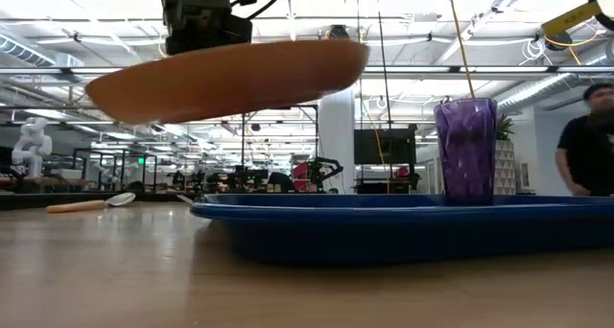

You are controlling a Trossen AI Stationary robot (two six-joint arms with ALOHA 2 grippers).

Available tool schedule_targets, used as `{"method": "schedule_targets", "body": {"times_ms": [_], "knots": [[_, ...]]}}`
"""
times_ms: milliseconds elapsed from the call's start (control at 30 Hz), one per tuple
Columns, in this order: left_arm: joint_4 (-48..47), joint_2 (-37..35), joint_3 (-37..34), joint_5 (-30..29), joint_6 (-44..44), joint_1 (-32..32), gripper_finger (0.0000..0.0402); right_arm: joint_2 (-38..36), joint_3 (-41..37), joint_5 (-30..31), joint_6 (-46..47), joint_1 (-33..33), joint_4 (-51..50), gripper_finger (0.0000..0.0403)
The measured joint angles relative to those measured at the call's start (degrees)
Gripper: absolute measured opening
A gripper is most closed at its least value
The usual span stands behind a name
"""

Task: Pick and place plate/cup/fork/spoon on tray
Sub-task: Put the orange plate to the bottom left of the purple cup on the blue tray

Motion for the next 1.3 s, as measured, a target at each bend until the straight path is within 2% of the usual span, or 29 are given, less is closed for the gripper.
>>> {"method": "schedule_targets", "body": {"times_ms": [167, 367, 600, 867, 1000, 1300], "knots": [[0.0, 0.0, 0.0, 0.5, -0.8, 0.2, 0.0005, 2.7, 0.7, -0.1, -2.5, -1.6, 1.3, 0.0057], [0.3, 1.2, 0.0, 0.7, -3.4, 0.2, 0.0005, 6.9, 5.9, -1.0, -6.0, -3.3, -2.5, 0.0057], [0.7, 5.5, 0.0, 5.2, -6.2, 0.2, 0.0005, 9.6, 10.1, -0.3, -7.5, -6.0, -3.4, 0.0057], [1.8, 10.0, 0.0, 7.6, -6.3, 0.2, 0.0005, 16.2, 15.5, 0.4, -11.8, -8.9, -4.5, 0.0057], [4.9, 10.6, 0.0, 9.2, -6.6, 0.9, 0.0005, 18.0, 18.1, 2.7, -13.0, -10.2, -5.0, 0.0057], [5.9, 10.6, 0.0, 8.5, -5.5, 4.0, 0.0005, 19.6, 19.9, 3.2, -15.0, -12.3, -3.3, 0.0056]]}}
